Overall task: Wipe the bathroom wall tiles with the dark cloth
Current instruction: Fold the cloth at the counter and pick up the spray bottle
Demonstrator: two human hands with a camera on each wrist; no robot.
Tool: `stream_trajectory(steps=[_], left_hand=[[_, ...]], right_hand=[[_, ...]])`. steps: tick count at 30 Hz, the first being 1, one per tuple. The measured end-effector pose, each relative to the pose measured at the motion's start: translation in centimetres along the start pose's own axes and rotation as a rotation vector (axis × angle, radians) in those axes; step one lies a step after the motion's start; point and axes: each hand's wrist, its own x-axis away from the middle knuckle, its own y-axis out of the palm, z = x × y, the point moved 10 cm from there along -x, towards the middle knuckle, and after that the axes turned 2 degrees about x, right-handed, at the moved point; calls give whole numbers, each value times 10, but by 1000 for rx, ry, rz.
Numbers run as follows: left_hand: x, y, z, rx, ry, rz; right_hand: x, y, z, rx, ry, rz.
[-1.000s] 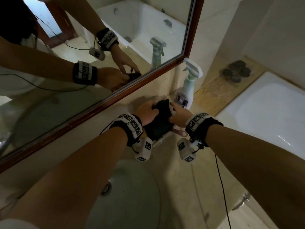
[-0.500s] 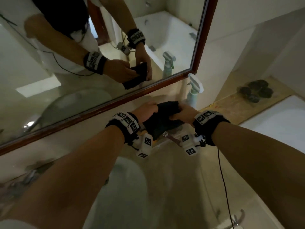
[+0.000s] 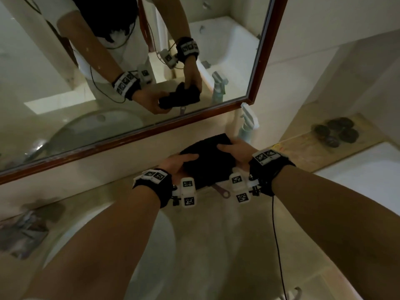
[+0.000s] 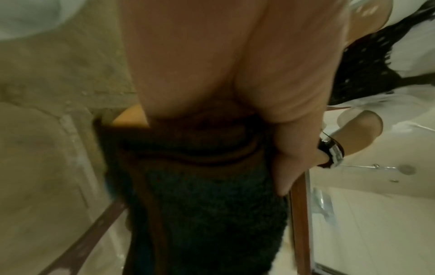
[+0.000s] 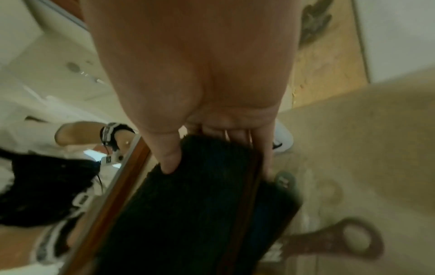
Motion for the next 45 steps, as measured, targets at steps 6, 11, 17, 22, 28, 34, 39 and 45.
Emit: stream_trajectory(steps=[6,11,17,22,28,34,39,45], left_hand=[[-1,-4,10,62,-46,52],[-2,-10,22,114,-36,100],[-8,-18,11,221,-39,131],[-5,-23,6,254,-24,110],[4,-27,9,227,-23,102],[17,-14,20,168,-7,116],[18,-3,33,184,56,63],[23,-3,32,271,78,56]], right_hand=[[27,-30,18,349,194,-15],[18,-81,3,491,151,257],[9,-81,-60,263,-421,415],[-5,-75,-61,276,-453,441],[1,-76,-61,286,-464,459],[36,-74,-84,284,-514,386],[58,-64,-98,242,-513,316],[75,-22,-107,241,-477,107]])
